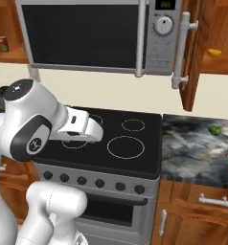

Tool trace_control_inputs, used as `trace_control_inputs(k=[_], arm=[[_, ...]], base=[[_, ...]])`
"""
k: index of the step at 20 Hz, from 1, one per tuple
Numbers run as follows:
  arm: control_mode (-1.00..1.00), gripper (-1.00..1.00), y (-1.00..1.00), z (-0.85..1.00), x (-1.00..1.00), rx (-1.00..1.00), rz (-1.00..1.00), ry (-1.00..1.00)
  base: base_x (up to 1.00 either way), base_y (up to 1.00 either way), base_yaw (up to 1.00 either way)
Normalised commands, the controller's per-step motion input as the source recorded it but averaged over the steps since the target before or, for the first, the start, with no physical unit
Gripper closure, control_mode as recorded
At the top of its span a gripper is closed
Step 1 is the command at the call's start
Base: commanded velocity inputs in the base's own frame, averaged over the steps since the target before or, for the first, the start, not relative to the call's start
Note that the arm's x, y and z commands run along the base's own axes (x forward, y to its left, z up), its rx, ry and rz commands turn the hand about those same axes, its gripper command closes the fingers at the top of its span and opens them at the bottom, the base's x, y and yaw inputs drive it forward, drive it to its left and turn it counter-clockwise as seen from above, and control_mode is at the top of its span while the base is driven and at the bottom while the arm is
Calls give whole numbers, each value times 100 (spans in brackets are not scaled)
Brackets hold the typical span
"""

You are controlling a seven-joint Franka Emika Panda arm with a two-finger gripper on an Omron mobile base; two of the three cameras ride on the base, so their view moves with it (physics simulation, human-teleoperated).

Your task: Pick the canned food and bar from the counter and place them in the cabinets closest to them.

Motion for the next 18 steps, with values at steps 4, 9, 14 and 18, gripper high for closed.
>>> trace_control_inputs(k=[4, 9, 14, 18], arm=[[100, -100, 0, 0, 0, 0, 0, 0], [100, -100, 0, 0, 0, 0, 0, 0], [100, -100, 0, 0, 0, 0, 0, 0], [100, -100, 0, 0, 0, 0, 0, 0]], base=[[-29, -52, 0], [-27, -52, 0], [-21, -52, 0], [-15, -52, 0]])
